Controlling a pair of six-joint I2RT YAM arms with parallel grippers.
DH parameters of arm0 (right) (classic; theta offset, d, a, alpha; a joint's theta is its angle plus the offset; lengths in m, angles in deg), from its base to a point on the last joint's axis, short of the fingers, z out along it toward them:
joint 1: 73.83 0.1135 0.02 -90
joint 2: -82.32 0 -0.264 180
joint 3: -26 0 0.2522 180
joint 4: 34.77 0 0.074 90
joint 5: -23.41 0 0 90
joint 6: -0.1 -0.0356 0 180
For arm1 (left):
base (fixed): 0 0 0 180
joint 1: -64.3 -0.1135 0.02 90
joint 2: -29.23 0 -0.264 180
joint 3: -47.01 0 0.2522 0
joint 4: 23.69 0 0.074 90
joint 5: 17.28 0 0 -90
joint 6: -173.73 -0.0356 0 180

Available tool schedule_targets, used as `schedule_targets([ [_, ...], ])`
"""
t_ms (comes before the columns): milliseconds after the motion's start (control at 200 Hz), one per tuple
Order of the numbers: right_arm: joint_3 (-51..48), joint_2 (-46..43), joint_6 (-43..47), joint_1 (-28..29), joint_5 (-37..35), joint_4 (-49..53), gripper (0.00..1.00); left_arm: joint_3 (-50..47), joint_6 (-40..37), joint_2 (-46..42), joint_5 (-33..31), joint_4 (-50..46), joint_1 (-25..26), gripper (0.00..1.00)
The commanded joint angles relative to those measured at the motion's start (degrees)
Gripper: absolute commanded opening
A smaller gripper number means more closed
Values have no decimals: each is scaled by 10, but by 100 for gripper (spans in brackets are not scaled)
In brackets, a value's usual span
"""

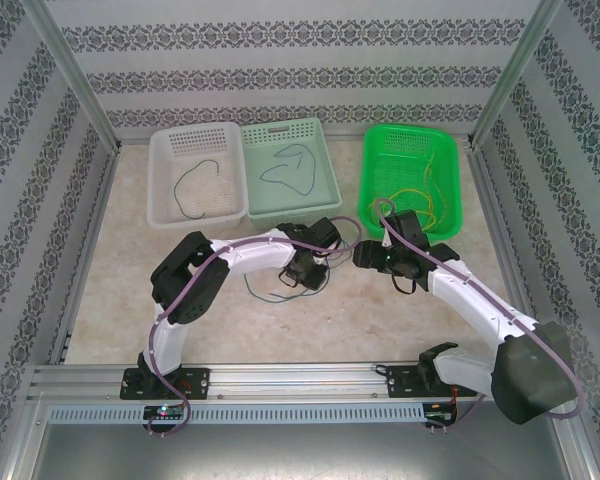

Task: Untangle the cables

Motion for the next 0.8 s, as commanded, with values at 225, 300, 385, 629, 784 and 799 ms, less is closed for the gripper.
schedule_targets([
  [225,-9,-15,-3,-7,-2,6,69,7,-6,-28,-19,-50,4,0],
  [300,-10,-19,-5,-8,-1,5,69,7,-7,-51,-25,-59,4,0],
  [385,-10,-21,-6,-8,1,3,69,4,-7,-75,-28,-71,4,0],
  [629,-10,-19,-10,-4,31,-13,67,-12,9,-160,-21,-90,3,0],
  [784,-16,-41,-3,14,65,-65,67,1,32,-231,3,-81,-10,0],
  [799,-17,-45,0,15,71,-74,67,3,35,-239,5,-78,-12,0],
])
